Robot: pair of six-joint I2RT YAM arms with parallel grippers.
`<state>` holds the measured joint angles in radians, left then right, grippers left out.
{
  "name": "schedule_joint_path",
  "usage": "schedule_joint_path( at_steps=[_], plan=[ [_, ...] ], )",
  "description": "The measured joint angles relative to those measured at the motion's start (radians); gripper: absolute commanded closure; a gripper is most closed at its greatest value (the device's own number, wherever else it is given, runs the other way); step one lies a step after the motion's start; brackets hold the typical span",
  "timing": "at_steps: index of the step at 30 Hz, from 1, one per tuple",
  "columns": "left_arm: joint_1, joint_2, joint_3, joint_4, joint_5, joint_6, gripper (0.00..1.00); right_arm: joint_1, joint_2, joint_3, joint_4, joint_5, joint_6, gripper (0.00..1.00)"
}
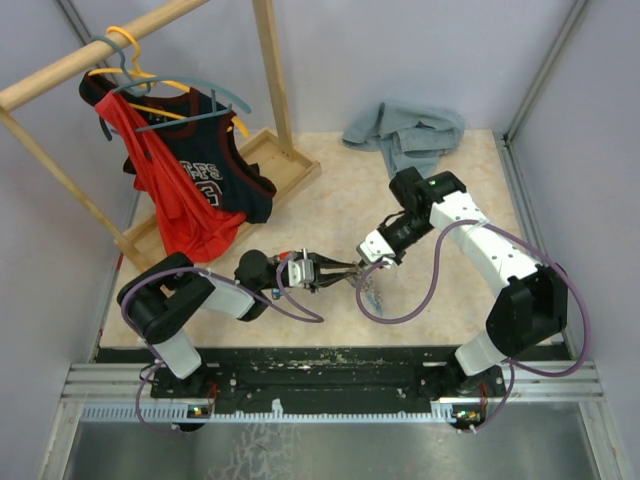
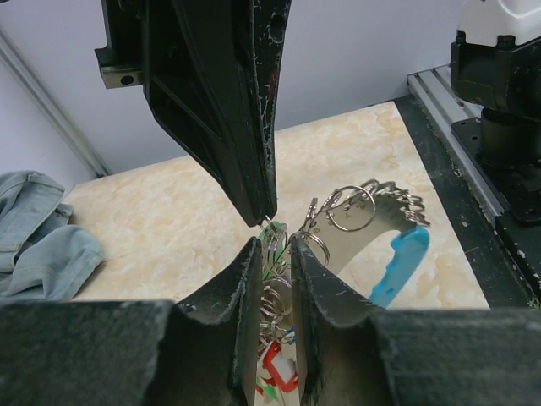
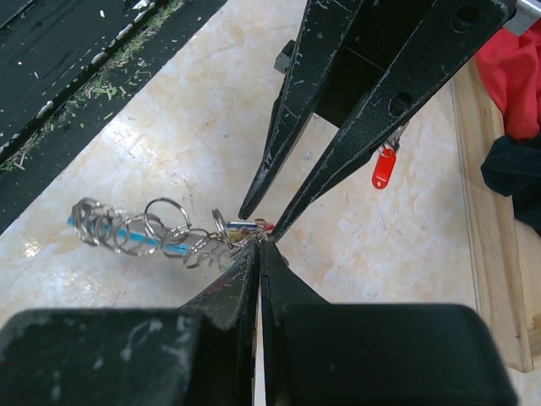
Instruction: Remove the keys from the keyring
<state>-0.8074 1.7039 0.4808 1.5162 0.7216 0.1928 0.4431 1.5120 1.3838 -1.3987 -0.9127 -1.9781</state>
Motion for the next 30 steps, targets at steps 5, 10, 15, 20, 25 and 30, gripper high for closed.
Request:
schedule_joint_path(
  at_steps=[5, 10, 15, 20, 25, 30],
  plan=[
    [-0.001, 0.003, 0.013, 0.000, 0.013, 0.000, 0.78, 0.000, 0.000, 0.000, 0.000, 0.000, 0.000, 1.00],
    [-0.007, 0.003, 0.016, 0.000, 0.012, 0.010, 0.83, 0.000, 0.000, 0.000, 0.000, 0.000, 0.000, 1.00],
    [-0.011, 0.003, 0.016, 0.000, 0.011, 0.018, 0.83, 0.000, 0.000, 0.000, 0.000, 0.000, 0.000, 1.00],
    [-0.011, 0.003, 0.016, 0.000, 0.002, 0.026, 0.81, 0.000, 0.000, 0.000, 0.000, 0.005, 0.008, 1.00],
    [-0.011, -0.001, 0.008, 0.000, -0.025, 0.033, 0.79, 0.000, 0.000, 0.000, 0.001, 0.008, 0.012, 1.00],
    [-0.011, -0.001, 0.003, 0.000, -0.034, 0.033, 0.80, -0.001, 0.000, 0.000, 0.001, 0.008, 0.017, 1.00]
  ],
)
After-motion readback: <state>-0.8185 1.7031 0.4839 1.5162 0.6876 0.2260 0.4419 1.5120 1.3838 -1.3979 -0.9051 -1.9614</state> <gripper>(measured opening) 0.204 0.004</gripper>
